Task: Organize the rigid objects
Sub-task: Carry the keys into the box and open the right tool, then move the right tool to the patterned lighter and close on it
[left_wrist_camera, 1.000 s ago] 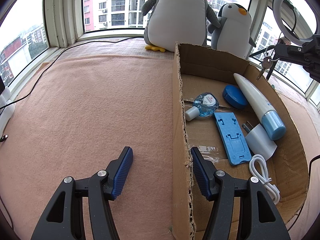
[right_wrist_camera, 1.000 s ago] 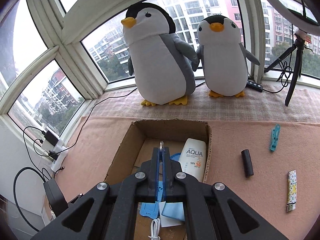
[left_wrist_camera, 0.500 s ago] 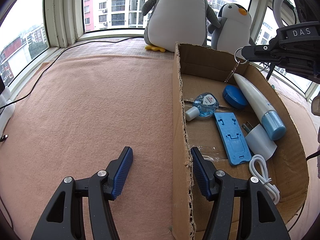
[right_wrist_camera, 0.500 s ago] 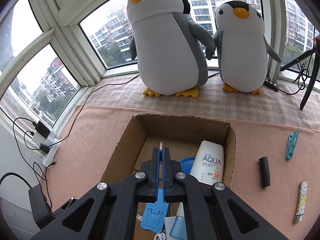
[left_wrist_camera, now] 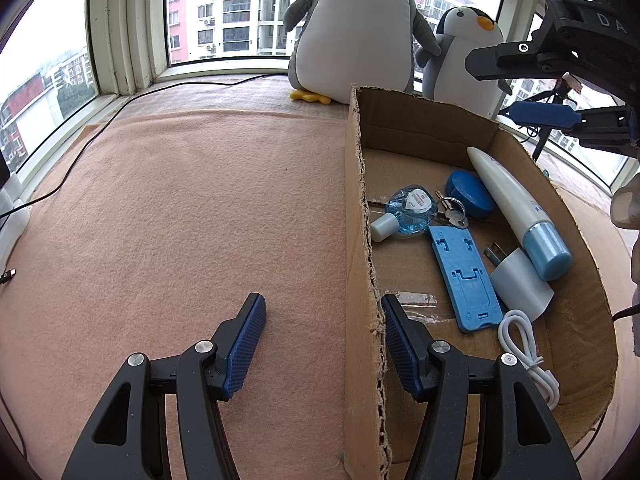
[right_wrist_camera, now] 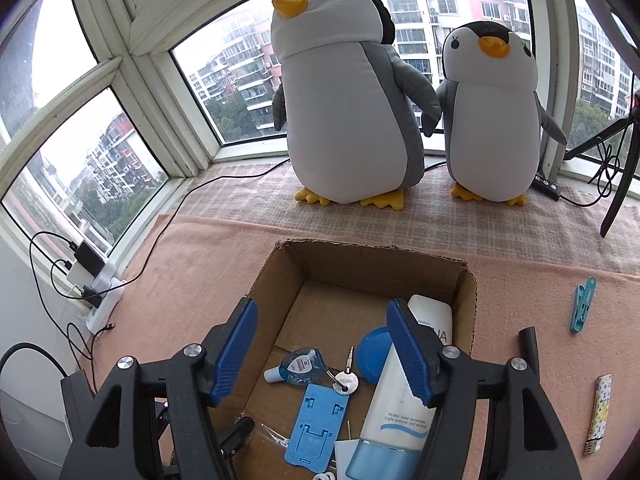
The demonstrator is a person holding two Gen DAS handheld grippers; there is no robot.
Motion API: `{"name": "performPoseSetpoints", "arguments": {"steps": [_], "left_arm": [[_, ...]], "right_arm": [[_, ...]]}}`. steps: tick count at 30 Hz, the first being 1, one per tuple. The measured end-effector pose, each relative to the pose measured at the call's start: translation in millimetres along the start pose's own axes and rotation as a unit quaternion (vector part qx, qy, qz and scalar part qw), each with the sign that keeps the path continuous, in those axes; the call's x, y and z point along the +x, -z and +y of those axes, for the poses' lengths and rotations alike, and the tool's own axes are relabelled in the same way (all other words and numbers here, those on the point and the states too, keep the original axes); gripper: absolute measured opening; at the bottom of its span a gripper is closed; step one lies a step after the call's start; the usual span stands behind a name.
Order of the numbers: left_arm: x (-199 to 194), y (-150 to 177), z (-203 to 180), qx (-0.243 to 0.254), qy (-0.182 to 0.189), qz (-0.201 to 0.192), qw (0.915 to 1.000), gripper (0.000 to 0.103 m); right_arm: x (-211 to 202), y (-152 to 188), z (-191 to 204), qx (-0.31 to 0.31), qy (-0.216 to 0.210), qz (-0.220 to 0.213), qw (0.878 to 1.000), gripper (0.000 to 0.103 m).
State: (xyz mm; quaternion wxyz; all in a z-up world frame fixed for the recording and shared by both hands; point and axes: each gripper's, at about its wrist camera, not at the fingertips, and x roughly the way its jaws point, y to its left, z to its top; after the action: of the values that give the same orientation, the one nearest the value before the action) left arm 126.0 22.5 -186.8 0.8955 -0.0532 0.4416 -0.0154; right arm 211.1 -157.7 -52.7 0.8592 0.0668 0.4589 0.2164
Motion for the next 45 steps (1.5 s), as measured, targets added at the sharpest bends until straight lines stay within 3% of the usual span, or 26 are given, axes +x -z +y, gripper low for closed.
{"name": "performPoseSetpoints", "arguments": {"steps": [23,35,45], "left_arm": [[0.0,0.1,0.0,0.000,0.000,0.000,1.0000,0.064],[-0.2,0.3,0.4,0.000,0.000,0.000,1.0000,0.064],[-0.3,0.4,0.5,0.000,0.000,0.000,1.0000,0.064]], "right_arm": [[-55.1,34.1,-49.0,0.058,0.012,-0.051,0.997,0.066],[-96.2,78.1,-91.3,0.087,0.078,-0.077,0.990,0.067],[-121.3,115.7,-133.1,0.094,0.177,-0.072,0.977,0.067]]}}
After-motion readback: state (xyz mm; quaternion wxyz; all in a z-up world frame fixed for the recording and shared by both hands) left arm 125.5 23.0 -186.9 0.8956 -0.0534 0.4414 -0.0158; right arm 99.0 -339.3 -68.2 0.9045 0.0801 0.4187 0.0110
